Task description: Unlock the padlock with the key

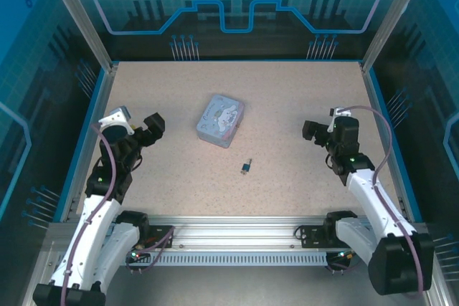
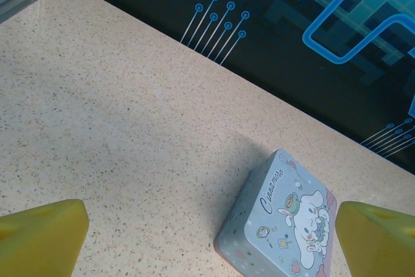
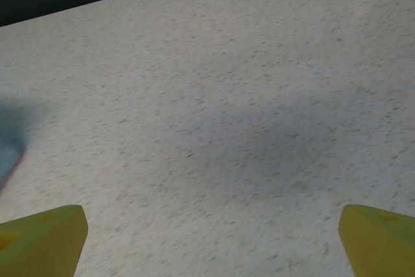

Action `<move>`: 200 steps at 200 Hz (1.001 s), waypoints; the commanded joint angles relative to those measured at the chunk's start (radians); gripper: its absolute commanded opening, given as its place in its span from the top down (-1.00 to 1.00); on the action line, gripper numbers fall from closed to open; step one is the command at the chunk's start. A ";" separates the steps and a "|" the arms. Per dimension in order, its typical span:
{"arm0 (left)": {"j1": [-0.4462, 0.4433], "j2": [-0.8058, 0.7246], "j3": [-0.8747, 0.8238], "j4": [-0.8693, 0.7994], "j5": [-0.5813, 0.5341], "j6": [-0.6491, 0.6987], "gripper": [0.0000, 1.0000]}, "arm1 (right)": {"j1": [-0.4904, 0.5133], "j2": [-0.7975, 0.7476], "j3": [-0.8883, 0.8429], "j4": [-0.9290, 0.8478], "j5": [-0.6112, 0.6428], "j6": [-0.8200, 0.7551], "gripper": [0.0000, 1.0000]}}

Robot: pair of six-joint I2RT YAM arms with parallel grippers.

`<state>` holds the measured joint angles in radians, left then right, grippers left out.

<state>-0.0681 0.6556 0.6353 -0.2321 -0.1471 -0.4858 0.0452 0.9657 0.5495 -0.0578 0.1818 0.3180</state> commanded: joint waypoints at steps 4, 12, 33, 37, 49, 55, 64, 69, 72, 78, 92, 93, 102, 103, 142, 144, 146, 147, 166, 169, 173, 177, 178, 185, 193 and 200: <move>0.008 0.014 0.024 -0.010 -0.035 0.043 -0.98 | -0.030 0.080 -0.048 0.249 0.054 -0.135 -1.00; 0.008 0.022 0.022 -0.009 -0.038 0.048 -0.98 | -0.033 0.119 -0.046 0.280 0.060 -0.168 -1.00; 0.012 0.042 0.007 0.009 -0.052 0.060 -0.98 | -0.036 0.202 -0.101 0.476 0.050 -0.203 -1.00; 0.013 0.044 0.001 0.020 -0.054 0.064 -0.98 | -0.039 0.218 -0.116 0.528 0.046 -0.200 -1.00; 0.015 0.054 -0.020 0.052 -0.057 0.075 -0.98 | -0.044 0.272 -0.158 0.671 0.024 -0.192 -1.00; 0.017 0.060 -0.032 0.068 -0.056 0.084 -0.98 | -0.050 0.294 -0.151 0.677 0.001 -0.195 -1.00; 0.019 0.070 -0.044 0.085 -0.059 0.096 -0.98 | -0.054 0.328 -0.136 0.672 -0.031 -0.204 -1.00; 0.020 0.077 -0.049 0.088 -0.062 0.100 -0.98 | -0.054 0.349 -0.137 0.689 -0.051 -0.212 -1.00; 0.022 0.082 -0.052 0.090 -0.065 0.105 -0.98 | -0.054 0.360 -0.139 0.703 -0.059 -0.217 -1.00; 0.024 0.094 -0.059 0.101 -0.069 0.119 -0.98 | -0.052 0.386 -0.151 0.740 -0.075 -0.224 -1.00; 0.025 0.116 -0.087 0.146 -0.086 0.152 -0.98 | -0.048 0.437 -0.189 0.857 -0.108 -0.242 -1.00; 0.026 0.117 -0.090 0.150 -0.087 0.153 -0.98 | -0.047 0.436 -0.190 0.855 -0.111 -0.244 -1.00; 0.028 0.130 -0.112 0.187 -0.107 0.175 -0.98 | -0.043 0.442 -0.192 0.861 -0.130 -0.257 -1.00; 0.028 0.132 -0.114 0.193 -0.109 0.176 -0.98 | -0.042 0.444 -0.192 0.863 -0.131 -0.257 -1.00; 0.035 0.208 -0.200 0.357 -0.152 0.265 -0.98 | -0.006 0.538 -0.128 0.833 -0.137 -0.309 -1.00; 0.036 0.211 -0.204 0.369 -0.155 0.271 -0.98 | -0.005 0.539 -0.129 0.838 -0.135 -0.309 -1.00; 0.036 0.216 -0.208 0.379 -0.154 0.277 -0.98 | -0.004 0.536 -0.128 0.832 -0.135 -0.310 -1.00; 0.036 0.218 -0.210 0.384 -0.154 0.279 -0.98 | -0.004 0.535 -0.126 0.827 -0.134 -0.309 -1.00; 0.037 0.272 -0.240 0.489 -0.145 0.349 -0.98 | 0.002 0.534 -0.123 0.819 -0.123 -0.311 -1.00; 0.037 0.280 -0.241 0.501 -0.136 0.360 -0.98 | 0.002 0.537 -0.124 0.825 -0.119 -0.312 -1.00; 0.037 0.294 -0.242 0.515 -0.125 0.373 -0.98 | 0.004 0.536 -0.123 0.819 -0.118 -0.314 -1.00; 0.037 0.309 -0.244 0.530 -0.114 0.384 -0.98 | 0.006 0.536 -0.122 0.815 -0.116 -0.316 -1.00; 0.037 0.314 -0.244 0.534 -0.112 0.386 -0.98 | 0.006 0.536 -0.122 0.817 -0.116 -0.316 -1.00; 0.037 0.341 -0.247 0.563 -0.102 0.397 -0.98 | 0.009 0.537 -0.122 0.817 -0.108 -0.317 -1.00; 0.037 0.379 -0.256 0.608 -0.093 0.410 -0.98 | 0.013 0.538 -0.121 0.818 -0.105 -0.319 -1.00; 0.037 0.417 -0.257 0.642 -0.088 0.416 -0.98 | 0.014 0.538 -0.120 0.814 -0.104 -0.318 -1.00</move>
<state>-0.0406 0.9920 0.4015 0.2188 -0.2630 -0.1604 0.0414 1.4971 0.4080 0.7334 0.0673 0.0242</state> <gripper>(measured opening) 0.989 0.998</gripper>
